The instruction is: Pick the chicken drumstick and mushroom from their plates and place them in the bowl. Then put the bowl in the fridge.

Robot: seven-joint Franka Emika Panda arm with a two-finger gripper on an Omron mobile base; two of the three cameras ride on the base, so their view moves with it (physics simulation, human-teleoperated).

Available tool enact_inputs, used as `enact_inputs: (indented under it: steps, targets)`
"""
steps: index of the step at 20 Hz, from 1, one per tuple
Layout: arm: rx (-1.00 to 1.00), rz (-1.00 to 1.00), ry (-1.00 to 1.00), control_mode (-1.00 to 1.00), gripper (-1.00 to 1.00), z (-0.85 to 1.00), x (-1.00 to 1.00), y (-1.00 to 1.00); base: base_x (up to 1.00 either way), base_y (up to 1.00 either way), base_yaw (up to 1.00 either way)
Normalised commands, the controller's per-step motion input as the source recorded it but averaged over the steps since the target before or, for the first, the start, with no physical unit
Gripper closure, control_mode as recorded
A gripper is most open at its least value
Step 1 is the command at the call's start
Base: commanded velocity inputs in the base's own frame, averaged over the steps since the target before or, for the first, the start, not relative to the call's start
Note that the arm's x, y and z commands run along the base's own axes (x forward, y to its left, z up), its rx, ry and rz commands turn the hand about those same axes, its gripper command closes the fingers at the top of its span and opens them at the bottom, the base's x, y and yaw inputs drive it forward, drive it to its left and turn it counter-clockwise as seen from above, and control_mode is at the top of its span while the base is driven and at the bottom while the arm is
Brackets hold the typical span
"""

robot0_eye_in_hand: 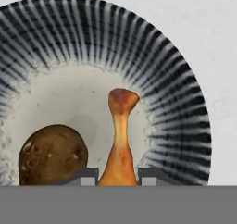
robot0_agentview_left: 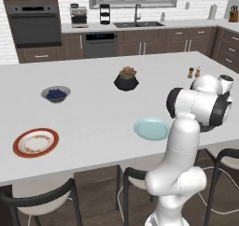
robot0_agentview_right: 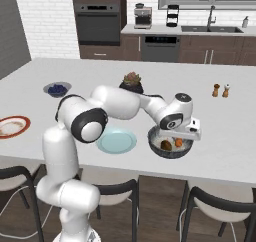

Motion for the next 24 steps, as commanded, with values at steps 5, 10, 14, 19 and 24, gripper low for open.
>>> enact_inputs:
  steps: [5,10,14,19,24]
  targets:
    - [0.00,0.00,0.00,-1.00,1.00,-0.32,0.36,0.02,0.00,0.00,0.00]
    - [0.00,0.00,0.00,-1.00,1.00,-0.56,0.38,0.00,0.00,0.00,0.00]
    - [0.00,0.00,-0.01,-1.00,1.00,-0.44,0.33,0.00,0.00,0.00,0.00]
    - [0.00,0.00,0.00,-1.00,-1.00,-0.11,-0.08,0.01,0.00,0.00,0.00]
    - [0.00,-0.01,0.00,-1.00,-1.00,-0.02,-0.06,0.09,0.00,0.00,0.00]
